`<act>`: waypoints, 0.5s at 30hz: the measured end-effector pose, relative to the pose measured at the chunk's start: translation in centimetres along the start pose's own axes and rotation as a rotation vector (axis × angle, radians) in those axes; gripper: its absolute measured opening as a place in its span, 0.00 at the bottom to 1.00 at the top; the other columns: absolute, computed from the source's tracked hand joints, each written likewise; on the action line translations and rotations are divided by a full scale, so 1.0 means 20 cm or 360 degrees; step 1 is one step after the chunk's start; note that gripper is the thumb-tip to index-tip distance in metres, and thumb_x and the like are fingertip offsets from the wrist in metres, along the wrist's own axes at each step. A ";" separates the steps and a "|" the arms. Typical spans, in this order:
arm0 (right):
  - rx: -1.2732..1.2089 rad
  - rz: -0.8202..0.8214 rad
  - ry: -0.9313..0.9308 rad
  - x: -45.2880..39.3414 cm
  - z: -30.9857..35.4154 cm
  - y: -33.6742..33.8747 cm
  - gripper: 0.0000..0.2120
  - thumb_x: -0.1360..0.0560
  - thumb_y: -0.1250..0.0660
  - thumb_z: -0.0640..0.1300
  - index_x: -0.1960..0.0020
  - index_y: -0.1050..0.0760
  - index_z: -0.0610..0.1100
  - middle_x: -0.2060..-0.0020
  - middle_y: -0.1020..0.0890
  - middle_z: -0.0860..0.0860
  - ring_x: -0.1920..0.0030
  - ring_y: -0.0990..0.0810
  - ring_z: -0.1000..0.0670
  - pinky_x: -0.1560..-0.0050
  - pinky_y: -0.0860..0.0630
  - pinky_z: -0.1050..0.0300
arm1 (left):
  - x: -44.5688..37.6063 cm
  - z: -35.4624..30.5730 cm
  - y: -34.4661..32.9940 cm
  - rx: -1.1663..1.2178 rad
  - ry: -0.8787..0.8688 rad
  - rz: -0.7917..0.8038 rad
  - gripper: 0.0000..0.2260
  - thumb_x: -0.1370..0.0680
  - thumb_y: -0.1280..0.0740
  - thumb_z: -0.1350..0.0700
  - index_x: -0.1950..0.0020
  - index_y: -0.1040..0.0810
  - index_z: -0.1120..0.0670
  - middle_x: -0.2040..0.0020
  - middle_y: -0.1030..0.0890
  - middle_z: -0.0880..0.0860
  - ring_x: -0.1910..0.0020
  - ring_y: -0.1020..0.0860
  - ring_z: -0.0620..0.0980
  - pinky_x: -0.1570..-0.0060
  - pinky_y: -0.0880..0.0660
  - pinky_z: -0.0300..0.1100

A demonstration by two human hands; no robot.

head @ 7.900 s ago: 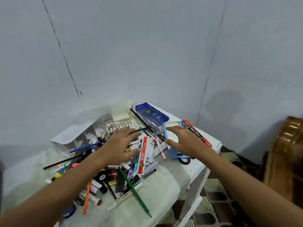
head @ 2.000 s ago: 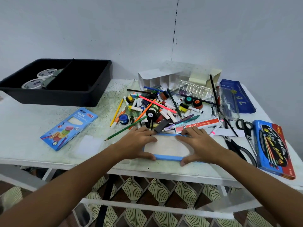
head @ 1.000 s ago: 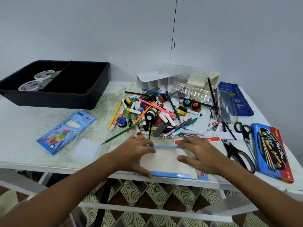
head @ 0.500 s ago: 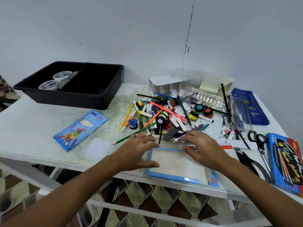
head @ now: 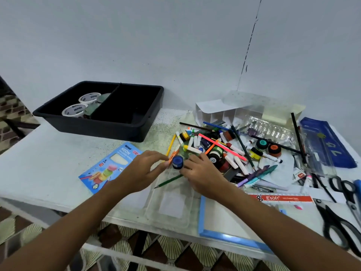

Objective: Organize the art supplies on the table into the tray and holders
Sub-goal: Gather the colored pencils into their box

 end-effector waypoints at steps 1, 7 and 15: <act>-0.0009 -0.0036 -0.0006 0.00 -0.02 0.01 0.09 0.35 0.28 0.37 0.55 0.18 0.44 0.60 0.20 0.47 0.55 0.23 0.45 0.56 0.26 0.51 | -0.04 0.01 0.01 0.0052 0.0024 -0.0013 0.28 0.23 0.47 0.34 0.42 0.20 0.52 0.46 0.19 0.47 0.45 0.24 0.43 0.46 0.27 0.44; -0.0162 -0.0088 -0.0087 0.10 -0.17 0.11 0.16 0.34 0.29 0.31 0.47 0.20 0.38 0.55 0.22 0.43 0.55 0.24 0.44 0.59 0.25 0.54 | -0.30 -0.03 0.00 0.0245 0.0024 -0.0043 0.16 0.22 0.41 0.48 0.44 0.19 0.54 0.53 0.20 0.45 0.52 0.23 0.40 0.53 0.25 0.41; -0.0507 -0.0576 -0.1121 0.56 -0.70 0.36 0.14 0.23 0.38 0.44 0.42 0.22 0.39 0.54 0.24 0.47 0.60 0.25 0.51 0.62 0.27 0.61 | -0.63 -0.30 -0.19 -0.0211 -0.0500 -0.0089 0.13 0.27 0.32 0.58 0.44 0.19 0.57 0.51 0.19 0.54 0.50 0.26 0.51 0.51 0.28 0.46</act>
Point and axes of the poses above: each hand's wrist, its own x-axis away from the middle knuckle, its own y-axis out of the back of the hand, z = x × y, the point moved 8 cm from there along -x, towards the middle knuckle
